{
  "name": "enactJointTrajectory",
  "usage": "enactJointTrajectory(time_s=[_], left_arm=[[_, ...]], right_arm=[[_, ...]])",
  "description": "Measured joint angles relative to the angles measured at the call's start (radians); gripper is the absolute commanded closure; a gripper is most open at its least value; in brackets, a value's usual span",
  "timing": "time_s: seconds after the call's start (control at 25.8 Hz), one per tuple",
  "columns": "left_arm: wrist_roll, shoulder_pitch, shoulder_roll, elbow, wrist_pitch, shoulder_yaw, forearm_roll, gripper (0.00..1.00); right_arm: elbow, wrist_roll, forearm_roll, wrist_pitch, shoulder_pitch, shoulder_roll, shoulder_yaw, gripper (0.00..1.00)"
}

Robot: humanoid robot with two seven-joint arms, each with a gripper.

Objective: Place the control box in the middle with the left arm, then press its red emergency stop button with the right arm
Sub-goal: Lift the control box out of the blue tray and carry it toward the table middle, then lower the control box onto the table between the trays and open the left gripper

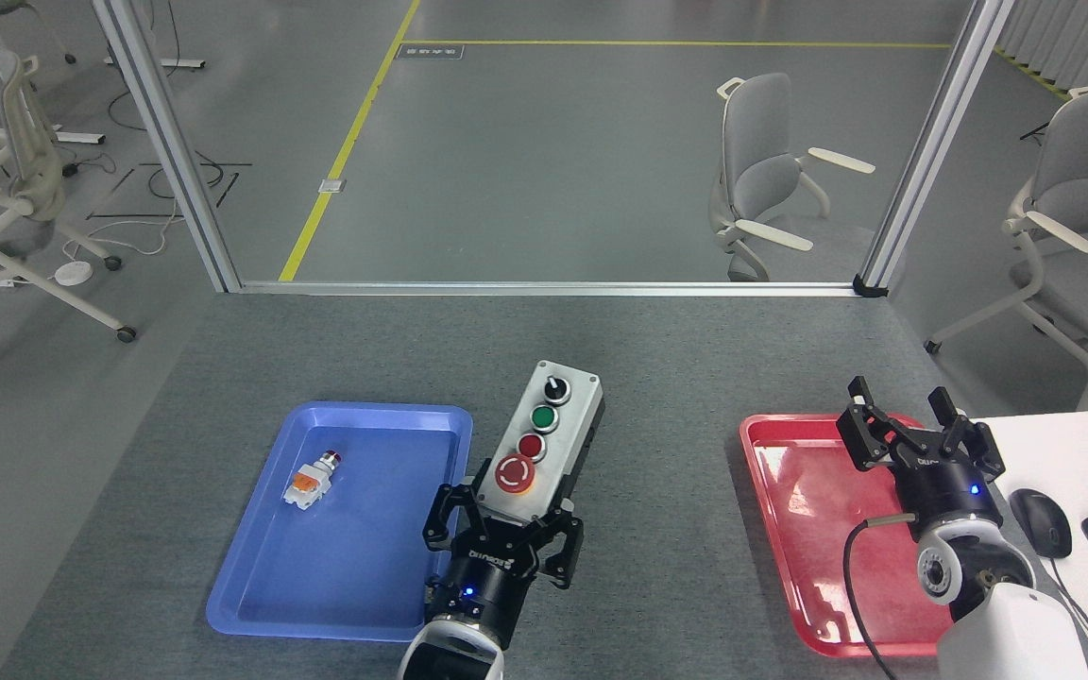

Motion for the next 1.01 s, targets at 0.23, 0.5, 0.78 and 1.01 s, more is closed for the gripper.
enactJointTrajectory(time_s=[0.23,0.5,0.78,1.01], left_arm=[[-0.009,-0.063,-0.051,0.181,0.031,-0.107,-0.044,1.00],[-0.014,-0.140,-0.059,0.331,0.046,-0.221,-0.048,1.00],[-0.019,-0.190,-0.060,0.409,0.047,-0.314,-0.048,1.00],[-0.049,-0.218,-0.061,0.451,0.039,-0.357,-0.048,1.00]], right_arm=[[0.001,0.000,0.000,0.000,0.000,-0.001,0.000,0.01],[0.001,-0.003,-0.001,0.000,0.000,-0.001,0.000,0.01],[0.001,-0.001,-0.001,0.000,-0.001,0.001,0.000,0.01],[0.001,0.000,-0.001,-0.001,-0.002,0.005,0.000,0.01]])
